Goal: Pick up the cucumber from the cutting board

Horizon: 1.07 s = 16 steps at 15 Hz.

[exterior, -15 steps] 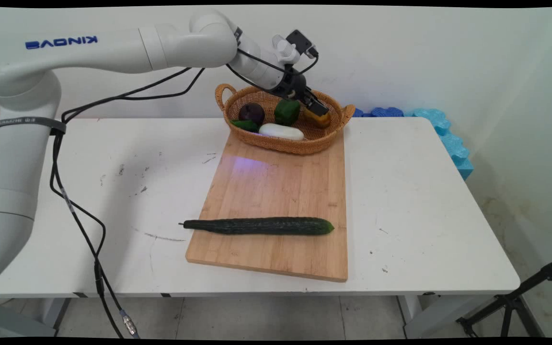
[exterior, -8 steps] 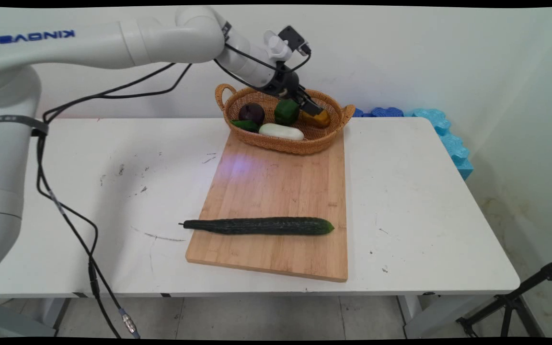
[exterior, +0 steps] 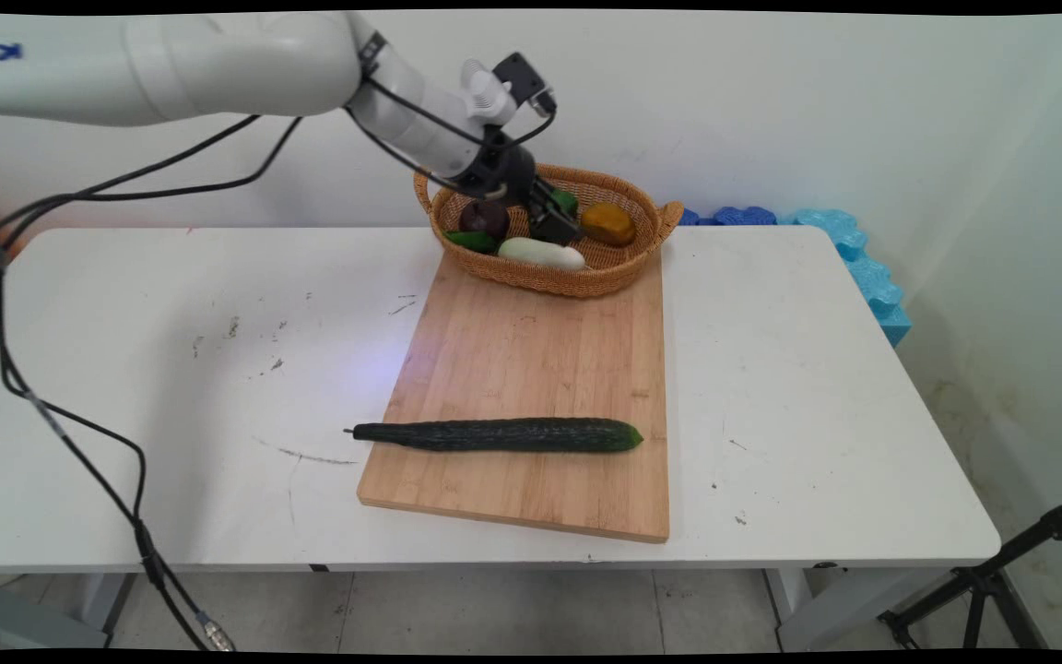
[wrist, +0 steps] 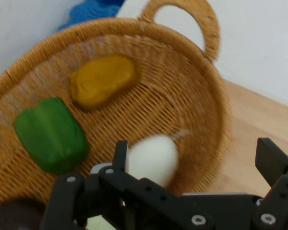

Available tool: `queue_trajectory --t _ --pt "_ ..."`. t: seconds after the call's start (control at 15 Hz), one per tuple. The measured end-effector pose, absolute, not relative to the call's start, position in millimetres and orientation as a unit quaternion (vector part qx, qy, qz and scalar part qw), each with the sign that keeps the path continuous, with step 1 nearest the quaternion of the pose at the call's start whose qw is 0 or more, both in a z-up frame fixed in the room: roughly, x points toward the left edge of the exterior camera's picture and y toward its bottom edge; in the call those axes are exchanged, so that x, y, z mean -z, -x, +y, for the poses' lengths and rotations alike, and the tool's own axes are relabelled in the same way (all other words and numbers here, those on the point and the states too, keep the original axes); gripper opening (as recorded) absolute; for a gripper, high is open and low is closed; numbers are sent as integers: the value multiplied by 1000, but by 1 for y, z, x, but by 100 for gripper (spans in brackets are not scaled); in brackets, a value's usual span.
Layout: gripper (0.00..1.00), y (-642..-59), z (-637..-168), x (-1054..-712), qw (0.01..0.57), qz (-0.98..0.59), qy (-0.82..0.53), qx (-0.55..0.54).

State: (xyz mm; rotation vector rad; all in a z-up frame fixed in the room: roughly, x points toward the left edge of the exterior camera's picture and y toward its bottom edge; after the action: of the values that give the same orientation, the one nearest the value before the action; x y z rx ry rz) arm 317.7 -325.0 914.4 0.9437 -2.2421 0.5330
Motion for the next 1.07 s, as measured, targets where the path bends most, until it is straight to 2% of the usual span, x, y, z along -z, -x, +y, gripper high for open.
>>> queue_trajectory --t 0.6,1.07 --pt "100 -332 -228 -918 309 -883 -331 -124" --pt "100 -346 -181 -885 311 -899 -302 -53"
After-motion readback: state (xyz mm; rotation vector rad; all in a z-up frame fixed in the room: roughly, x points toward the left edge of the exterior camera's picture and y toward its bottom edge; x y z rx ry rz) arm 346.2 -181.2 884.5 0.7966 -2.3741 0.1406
